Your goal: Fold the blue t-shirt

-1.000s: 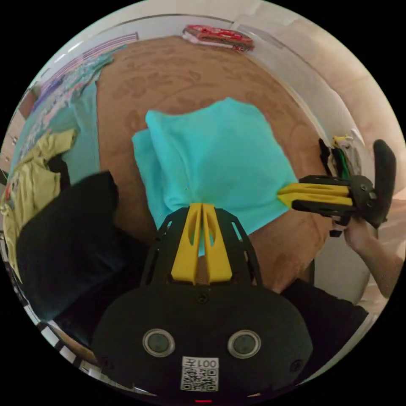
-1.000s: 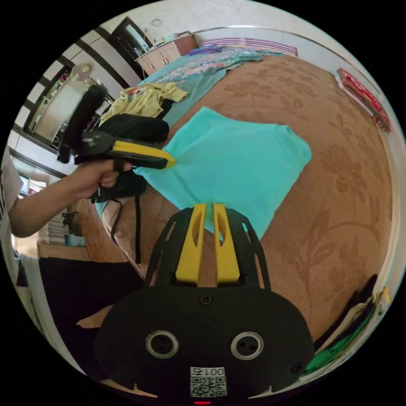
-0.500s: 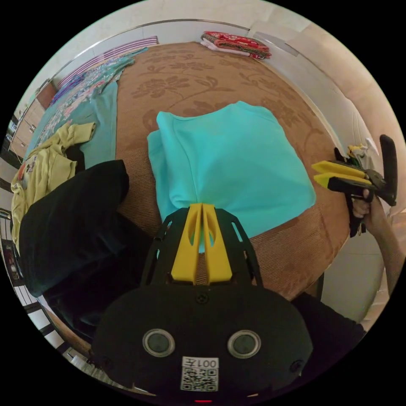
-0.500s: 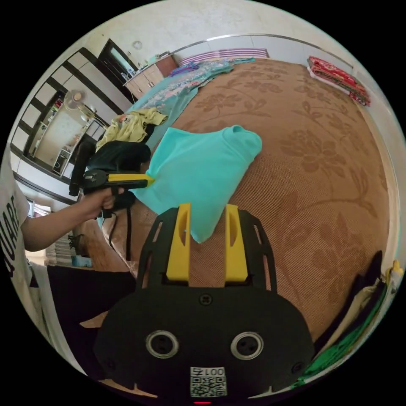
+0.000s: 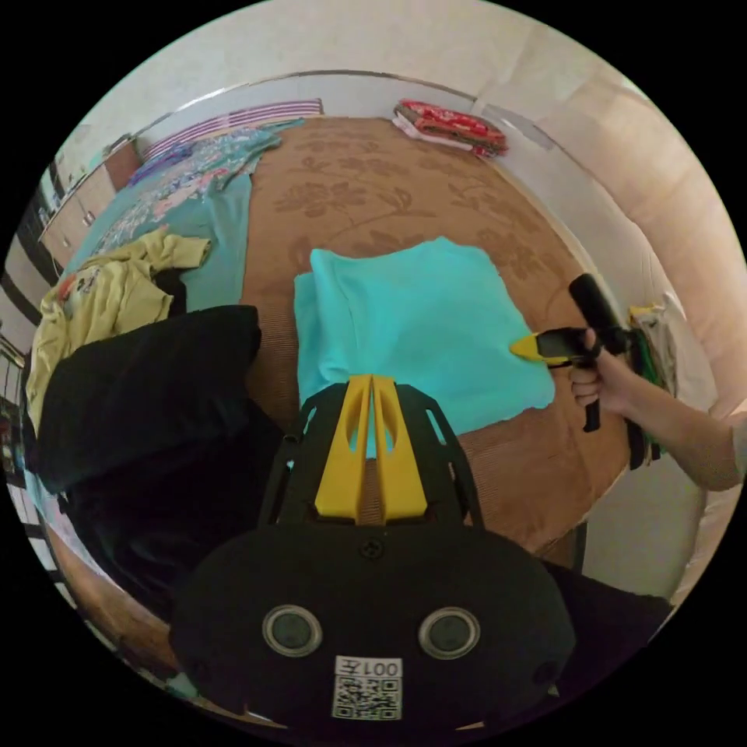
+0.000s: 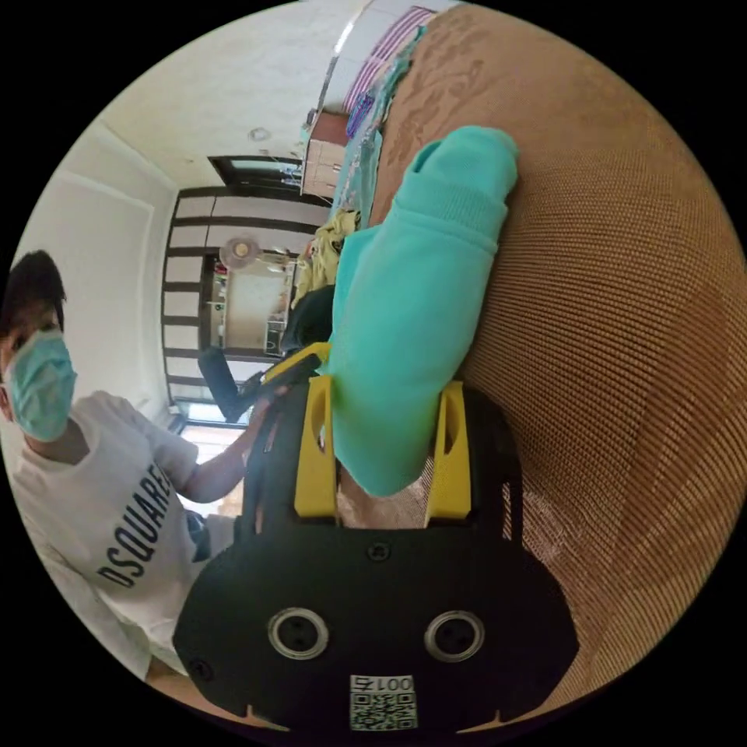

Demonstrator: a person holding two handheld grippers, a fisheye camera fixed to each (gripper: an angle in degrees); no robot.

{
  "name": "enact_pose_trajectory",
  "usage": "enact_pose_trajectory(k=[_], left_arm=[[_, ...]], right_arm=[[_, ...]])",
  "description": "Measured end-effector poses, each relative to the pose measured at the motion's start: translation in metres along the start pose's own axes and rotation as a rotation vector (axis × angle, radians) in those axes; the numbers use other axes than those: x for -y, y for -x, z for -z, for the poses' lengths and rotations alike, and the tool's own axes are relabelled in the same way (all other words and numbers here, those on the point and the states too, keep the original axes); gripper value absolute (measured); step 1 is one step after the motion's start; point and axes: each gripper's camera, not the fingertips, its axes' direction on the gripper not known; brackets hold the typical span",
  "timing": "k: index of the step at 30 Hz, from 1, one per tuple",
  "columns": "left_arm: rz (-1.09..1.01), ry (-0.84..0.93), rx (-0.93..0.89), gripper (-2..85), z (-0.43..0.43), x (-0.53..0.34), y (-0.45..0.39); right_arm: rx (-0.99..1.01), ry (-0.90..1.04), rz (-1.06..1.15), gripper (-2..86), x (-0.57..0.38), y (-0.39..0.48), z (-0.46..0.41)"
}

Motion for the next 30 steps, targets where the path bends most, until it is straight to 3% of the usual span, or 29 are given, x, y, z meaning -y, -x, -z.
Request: enact_pose_trajectory(k=[6, 11, 14, 21, 30], left_arm=[[0.395, 0.005, -0.609, 5.6, 0.017, -0.035, 0.024], [0.923, -0.076, -1.122, 14.8, -0.003, -0.071, 0.035], [1.072, -0.163, -1.322, 16.6, 0.007, -0.067, 0.020], [0.941, 0.044, -1.465, 19.0, 0.048, 0.000, -0.043], [0.374, 0.245, -1.681, 15.0, 0.114, 0.160, -0.239]], right_arm=[[0.275, -0.065, -0.124, 9.5, -0.025, -0.044, 0.032], [0.370, -0.192, -0.087, 8.3, -0.061, -0.023, 0.066], [0.347, -0.298, -0.098, 8.0, -0.095, 0.000, 0.095], [0.087, -0.557, -0.086, 7.3, -0.199, 0.096, 0.178], [-0.131, -0.932, 0.124, 7.2, -0.316, 0.203, 0.384]])
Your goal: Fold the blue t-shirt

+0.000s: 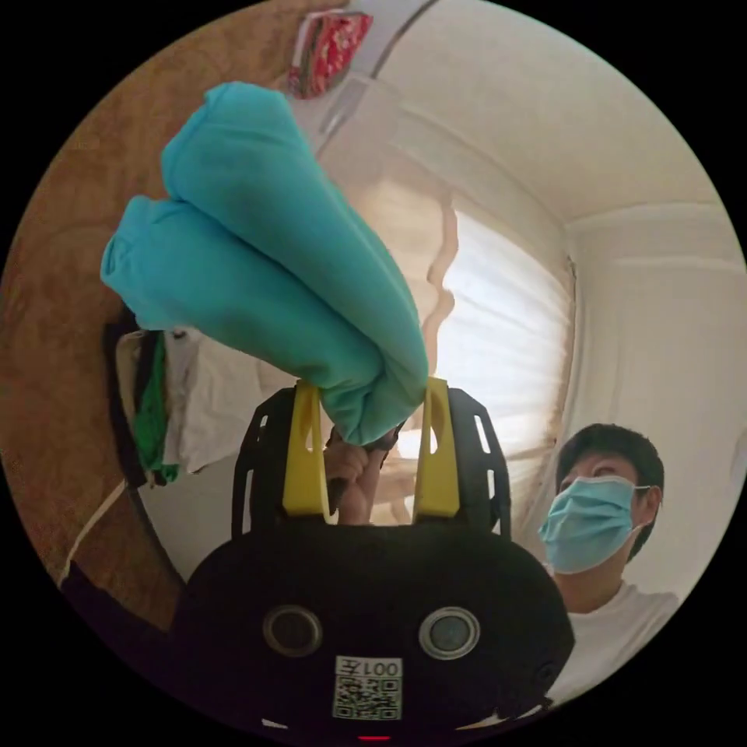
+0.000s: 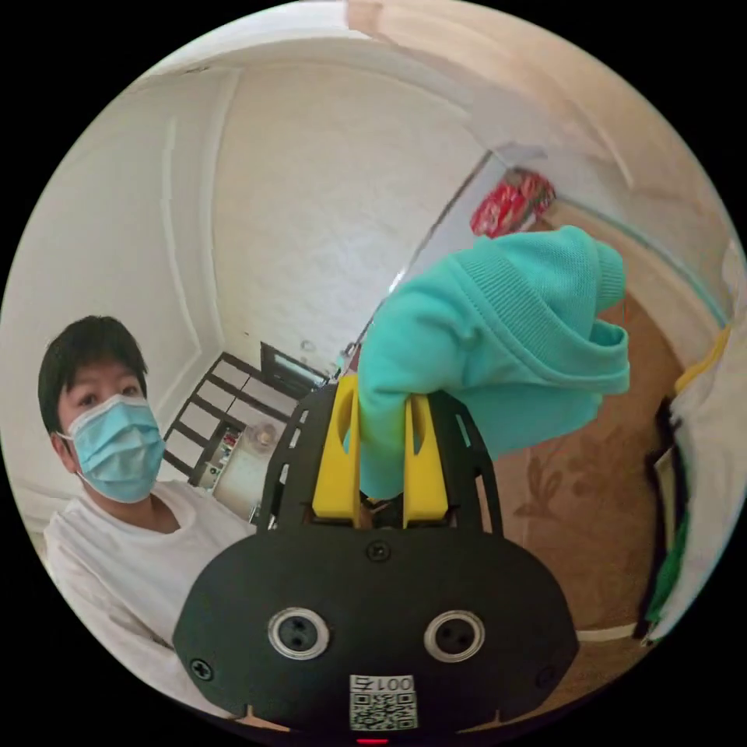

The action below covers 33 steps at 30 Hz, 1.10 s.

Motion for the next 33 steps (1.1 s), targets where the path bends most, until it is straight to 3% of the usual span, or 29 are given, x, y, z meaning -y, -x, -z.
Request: enact_pose_trajectory(k=[5, 10, 12, 15, 19, 23, 28, 31, 33], left_arm=[[0.012, 0.323, 0.112, 13.6, -0.147, 0.012, 0.007], [0.115, 0.585, 0.350, 7.9, -0.211, -0.023, 0.088], [0.135, 0.607, 0.412, 5.4, -0.212, -0.043, 0.099], [-0.051, 0.566, 0.563, 1.2, -0.218, -0.065, 0.068], [-0.548, 0.595, 0.777, -0.8, -0.275, -0.080, -0.014], [-0.911, 0.784, 0.934, -0.9, -0.355, -0.107, -0.047], [-1.157, 1.023, 1.177, -1.0, -0.428, -0.164, -0.016], [-1.244, 1.006, 1.259, -1.0, -0.446, -0.195, -0.017], [-1.236, 0.969, 1.277, -1.0, -0.449, -0.207, -0.020]], right_arm=[[-0.213, -0.154, -0.077, 7.4, 0.000, 0.012, 0.119], [-0.622, -0.246, -0.220, 7.5, -0.071, -0.036, 0.209], [-0.748, -0.291, -0.288, 7.4, -0.110, -0.052, 0.231], [-0.726, -0.370, -0.238, 7.4, -0.138, -0.034, 0.232], [-0.786, -0.417, -0.168, 7.4, -0.149, 0.013, 0.211], [-0.810, -0.484, -0.230, 7.8, -0.171, 0.041, 0.201], [-0.720, -0.446, -0.309, 6.4, -0.187, 0.052, 0.220], [-0.990, -0.348, -0.163, 2.1, -0.182, 0.118, 0.218], [-1.196, -0.246, 0.079, 1.1, -0.157, 0.173, 0.199]])
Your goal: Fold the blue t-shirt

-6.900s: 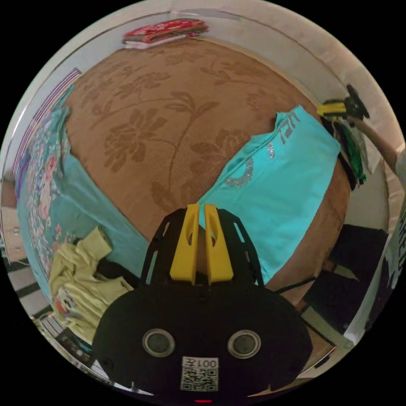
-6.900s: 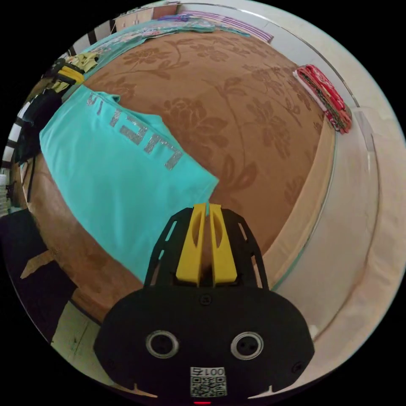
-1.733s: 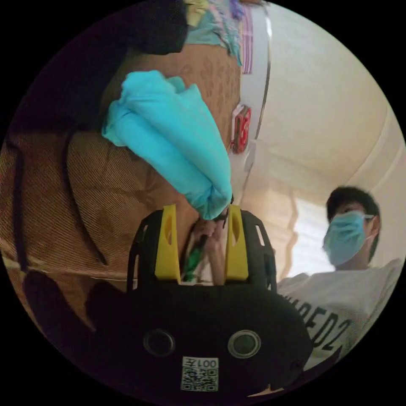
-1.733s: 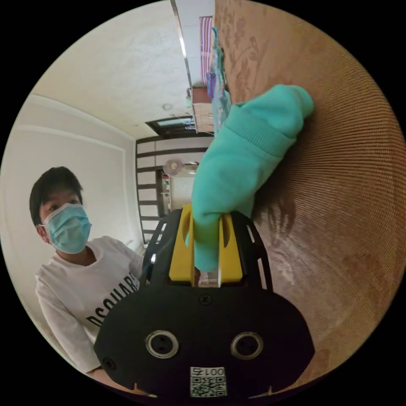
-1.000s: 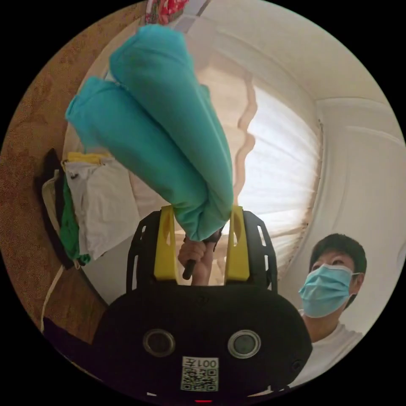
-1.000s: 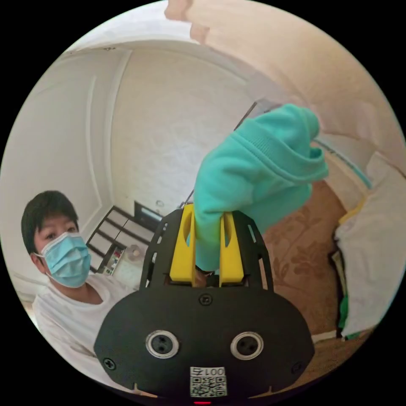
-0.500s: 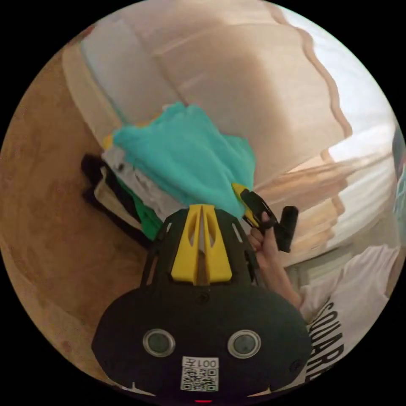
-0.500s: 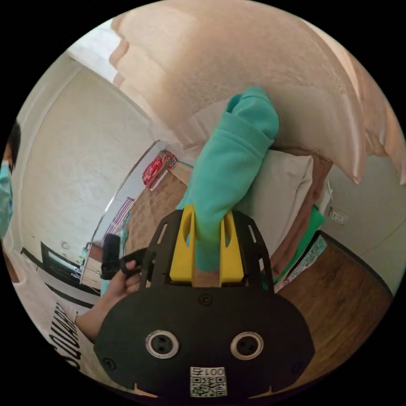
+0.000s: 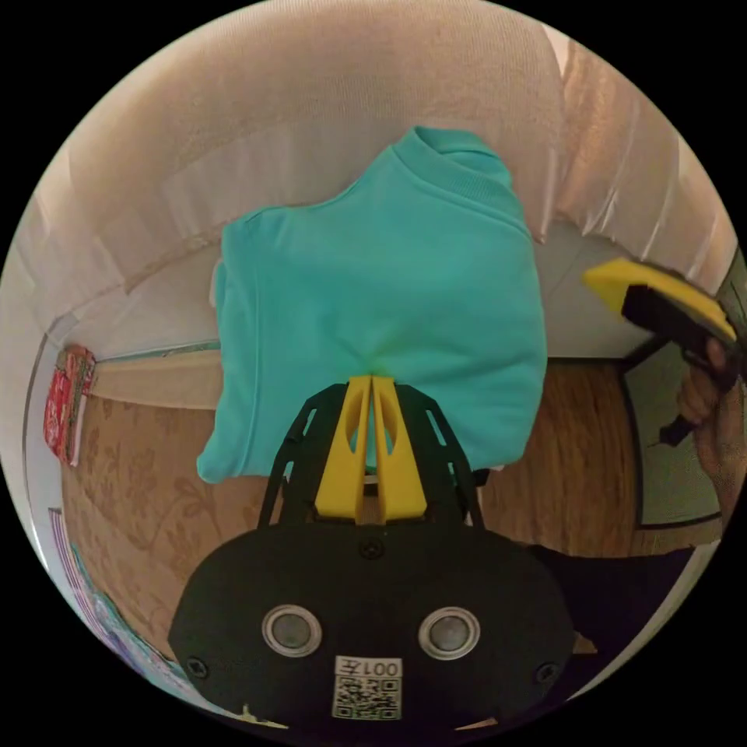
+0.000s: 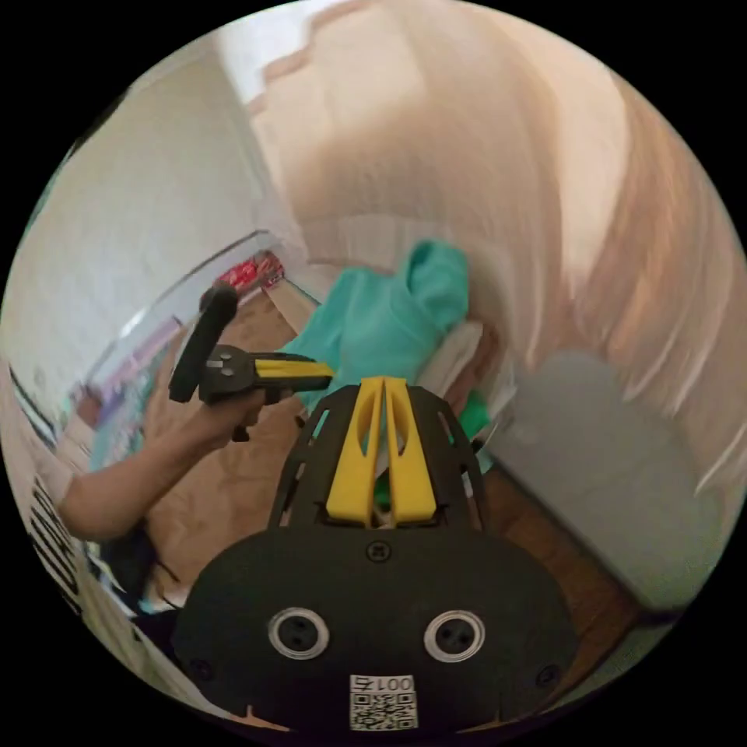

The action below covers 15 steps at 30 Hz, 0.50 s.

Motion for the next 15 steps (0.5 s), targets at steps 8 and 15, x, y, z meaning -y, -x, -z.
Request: enact_pose_trajectory(k=[8, 15], left_arm=[[0.099, -0.049, -0.068, -1.0, 0.024, -0.009, -0.017], [0.183, -0.134, -0.058, -1.0, 0.038, -0.044, -0.024]], right_arm=[[-0.579, 0.196, 0.606, 0.1, 0.092, 0.099, -0.055], [-0.580, 0.214, 0.589, 0.0, 0.095, 0.117, -0.058]])
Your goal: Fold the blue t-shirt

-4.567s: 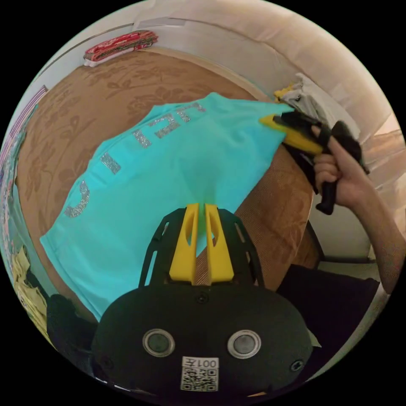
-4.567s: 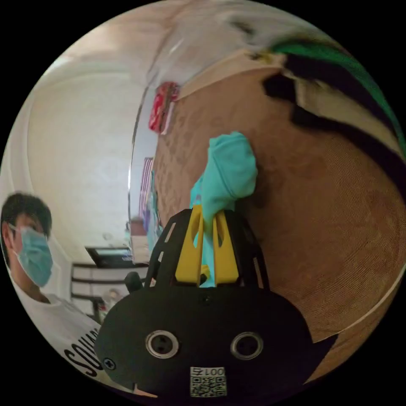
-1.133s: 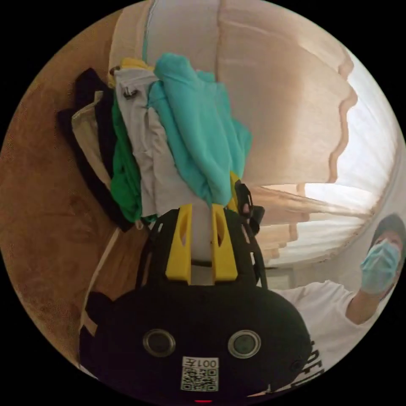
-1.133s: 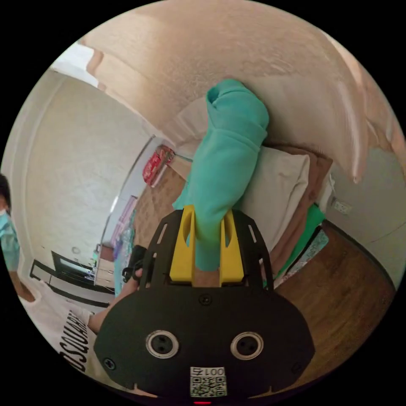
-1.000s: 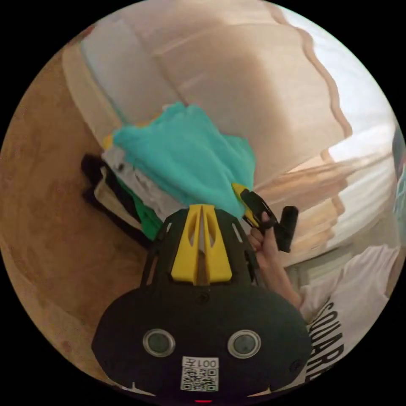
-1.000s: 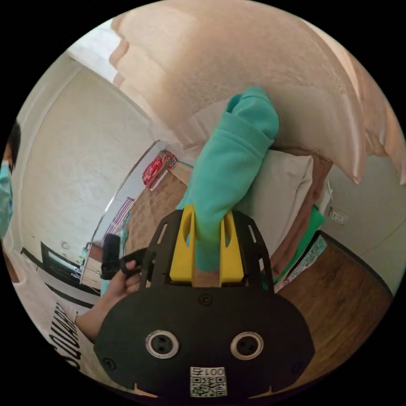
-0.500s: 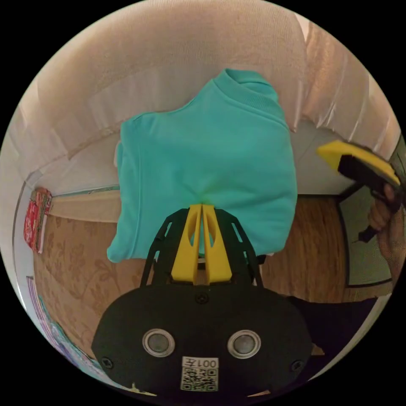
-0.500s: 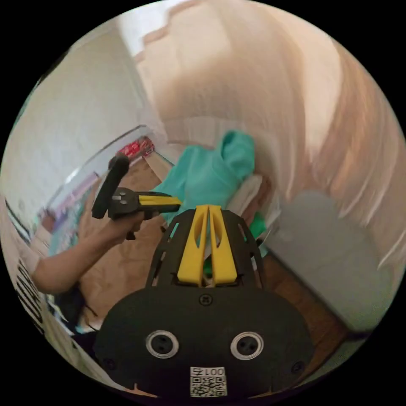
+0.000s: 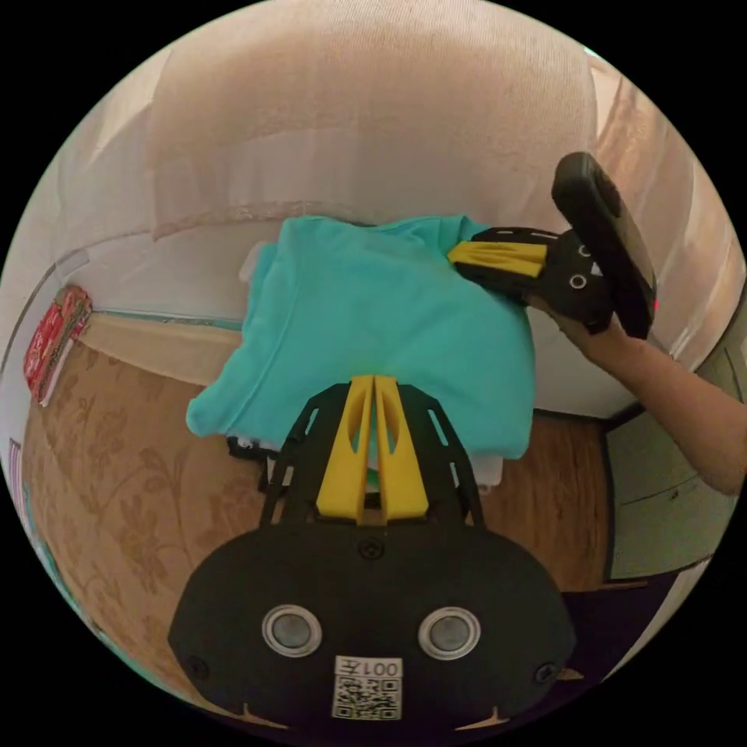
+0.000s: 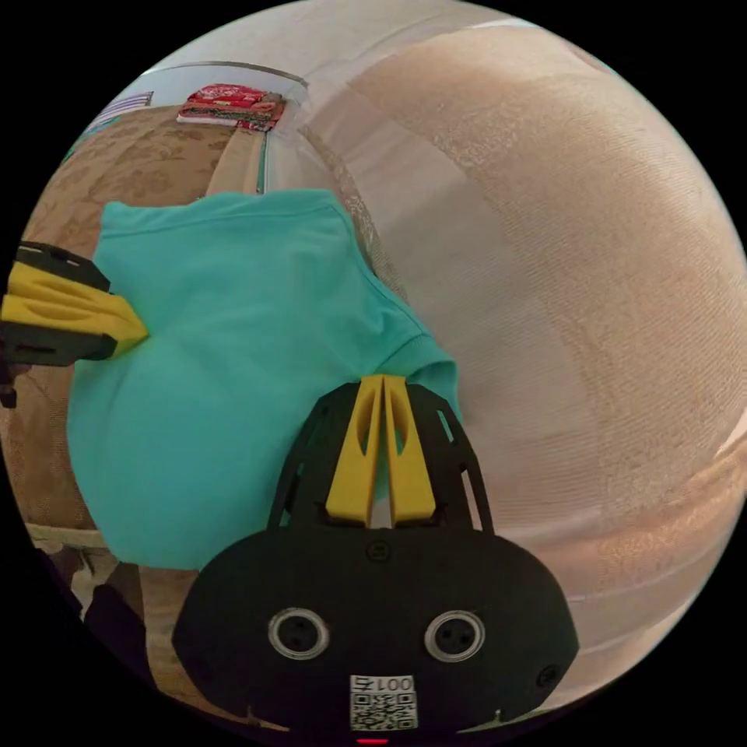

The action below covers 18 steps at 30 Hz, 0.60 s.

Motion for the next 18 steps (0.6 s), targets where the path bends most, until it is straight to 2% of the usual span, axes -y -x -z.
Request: enact_pose_trajectory(k=[4, 7, 9, 11, 15, 18], left_arm=[[0.029, 0.103, 0.203, -1.0, 0.046, -0.055, 0.004], [0.114, 0.150, 0.234, -1.0, 0.107, -0.128, 0.013], [0.200, 0.163, 0.247, -1.0, 0.152, -0.179, 0.016], [0.335, 0.221, 0.340, -1.0, 0.208, -0.243, 0.015], [0.557, 0.302, 0.482, -0.9, 0.272, -0.329, 0.013], [0.779, 0.367, 0.562, -0.6, 0.303, -0.408, 0.018]], right_arm=[[-0.024, -0.072, -0.124, 0.0, 0.008, -0.017, 0.077], [-0.038, -0.152, -0.124, 0.1, 0.018, -0.019, 0.154], [0.090, -0.194, -0.054, 0.2, 0.034, -0.008, 0.211], [0.213, -0.226, -0.080, 0.3, 0.050, 0.002, 0.252], [0.323, -0.408, 0.105, 0.4, 0.097, 0.067, 0.347], [0.432, -0.452, 0.269, 0.6, 0.135, 0.134, 0.405]])
